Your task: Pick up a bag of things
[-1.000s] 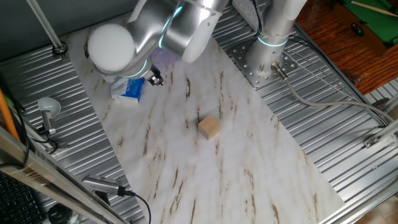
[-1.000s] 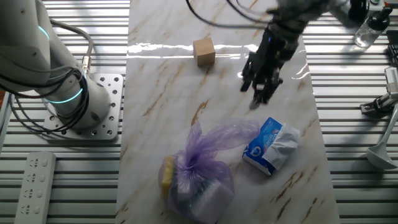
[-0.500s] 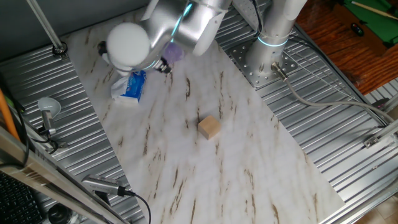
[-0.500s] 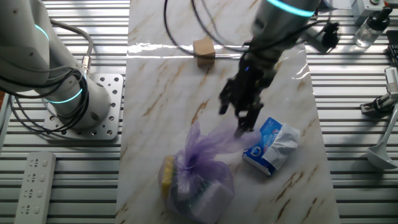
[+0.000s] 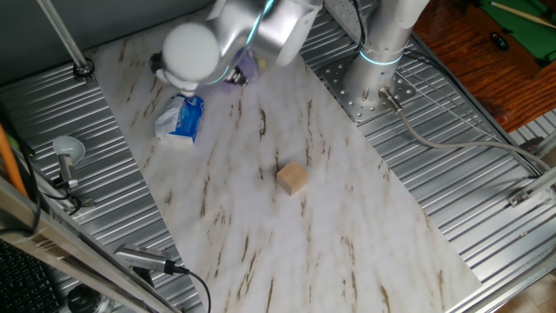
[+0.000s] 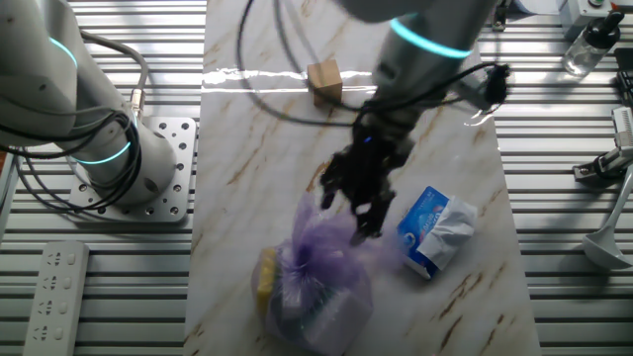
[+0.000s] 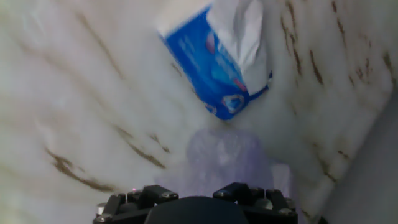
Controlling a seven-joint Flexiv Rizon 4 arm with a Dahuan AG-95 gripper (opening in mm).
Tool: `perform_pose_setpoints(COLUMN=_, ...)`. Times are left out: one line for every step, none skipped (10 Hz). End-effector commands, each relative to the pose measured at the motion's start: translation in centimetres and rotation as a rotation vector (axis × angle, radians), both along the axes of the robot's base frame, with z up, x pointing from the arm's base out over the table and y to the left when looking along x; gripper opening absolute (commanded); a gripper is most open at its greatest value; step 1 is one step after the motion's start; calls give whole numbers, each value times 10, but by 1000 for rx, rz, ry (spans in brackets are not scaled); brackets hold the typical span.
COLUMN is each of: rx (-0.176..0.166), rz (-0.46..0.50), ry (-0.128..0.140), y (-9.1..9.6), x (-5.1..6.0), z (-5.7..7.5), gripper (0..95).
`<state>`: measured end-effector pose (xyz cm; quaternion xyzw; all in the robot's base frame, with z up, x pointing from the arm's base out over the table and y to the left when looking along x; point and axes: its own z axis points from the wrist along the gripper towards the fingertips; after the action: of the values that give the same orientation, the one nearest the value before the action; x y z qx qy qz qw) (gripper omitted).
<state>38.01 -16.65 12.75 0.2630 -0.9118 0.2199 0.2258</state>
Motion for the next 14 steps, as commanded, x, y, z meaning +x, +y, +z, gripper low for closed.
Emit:
perform_pose_setpoints(rx=7, rz=25, ry=14, y=-12, x=-12, z=3, gripper=760)
perform_pose_setpoints(rx=9, rz=29, ry=15, y=-15, x=-14, z=2, gripper=760)
perform_pose_setpoints(rx=12, rz=29, ry=10, y=-17, x=-15, z=0, gripper=760)
perform_pose_setpoints(rx=38, rz=18, ry=-19, y=-22, x=-16, z=-8, gripper=760)
perform_pose_setpoints(rx=53, rz=11, ry=-30, y=-24, x=-17, z=-14, gripper=760)
perform_pose_setpoints(rx=71, rz=11, ry=-51, y=-27, x=-18, z=-20, gripper=760)
perform_pose_setpoints(rx=86, rz=8, ry=-56, y=-28, x=-18, z=-22, gripper=760)
perform_pose_setpoints(rx=112, rz=20, ry=-82, y=-31, x=-19, z=-31, gripper=760)
perform_pose_setpoints(rx=139, rz=25, ry=-97, y=-33, x=-19, z=-37, gripper=760)
perform_pose_setpoints(rx=173, rz=27, ry=-112, y=-35, x=-19, z=-44, gripper=760)
perform_pose_setpoints(rx=196, rz=28, ry=-130, y=-37, x=-18, z=-49, gripper=570)
perform_pose_setpoints(rx=207, rz=25, ry=-156, y=-38, x=-18, z=-53, gripper=0)
perform_pose_setpoints(rx=210, rz=16, ry=-162, y=-38, x=-18, z=-54, gripper=0)
perform_pose_setpoints(rx=213, rz=5, ry=-161, y=-37, x=-17, z=-55, gripper=0)
